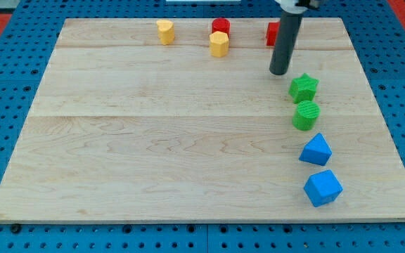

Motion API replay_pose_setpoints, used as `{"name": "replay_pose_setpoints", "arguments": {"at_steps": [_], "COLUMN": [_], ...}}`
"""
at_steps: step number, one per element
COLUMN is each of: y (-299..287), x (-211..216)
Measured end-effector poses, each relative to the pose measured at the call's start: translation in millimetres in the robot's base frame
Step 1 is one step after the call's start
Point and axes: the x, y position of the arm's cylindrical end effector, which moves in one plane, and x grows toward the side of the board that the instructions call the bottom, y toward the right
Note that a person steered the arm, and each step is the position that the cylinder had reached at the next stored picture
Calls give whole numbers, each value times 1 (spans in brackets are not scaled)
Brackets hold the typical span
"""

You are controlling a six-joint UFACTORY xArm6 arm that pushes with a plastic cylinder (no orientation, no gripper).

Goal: Place red star above the green star

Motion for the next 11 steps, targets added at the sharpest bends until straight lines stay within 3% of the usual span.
{"name": "replay_pose_setpoints", "arguments": {"at_steps": [2,5,6,8,9,10,11], "y": [-2,-2,17,101,93,45,13], "x": [-30,-30,-29,-75,-118,-142,-142]}}
